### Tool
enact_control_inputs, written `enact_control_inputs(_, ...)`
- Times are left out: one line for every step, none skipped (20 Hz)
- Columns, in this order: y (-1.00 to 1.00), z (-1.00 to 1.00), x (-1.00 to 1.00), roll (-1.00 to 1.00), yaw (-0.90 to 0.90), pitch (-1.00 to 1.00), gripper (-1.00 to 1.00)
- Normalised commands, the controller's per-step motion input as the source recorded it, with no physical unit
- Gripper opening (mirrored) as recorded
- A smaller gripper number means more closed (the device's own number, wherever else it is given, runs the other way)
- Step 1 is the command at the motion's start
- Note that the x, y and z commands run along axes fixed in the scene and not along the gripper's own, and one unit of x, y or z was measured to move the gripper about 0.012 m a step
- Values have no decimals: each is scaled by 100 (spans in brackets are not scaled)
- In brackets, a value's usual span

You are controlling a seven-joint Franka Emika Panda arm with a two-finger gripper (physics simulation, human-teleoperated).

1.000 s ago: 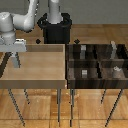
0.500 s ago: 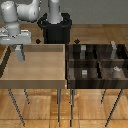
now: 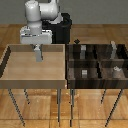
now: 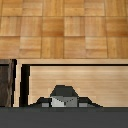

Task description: Place the milk carton into the appropriate compartment.

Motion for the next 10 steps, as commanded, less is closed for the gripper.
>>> enact_control_inputs(100,0,0,0,0,0,-100)
enact_control_inputs(100,0,0,0,0,0,-100)
enact_control_inputs(100,0,0,0,0,0,-100)
enact_control_inputs(100,0,0,0,0,0,-100)
enact_control_inputs(100,0,0,0,0,0,-100)
enact_control_inputs(100,0,0,0,0,0,-100)
enact_control_inputs(100,0,0,0,0,0,-100)
enact_control_inputs(100,0,0,0,0,0,-100)
enact_control_inputs(100,0,0,0,0,0,-100)
enact_control_inputs(100,0,0,0,0,0,-100)
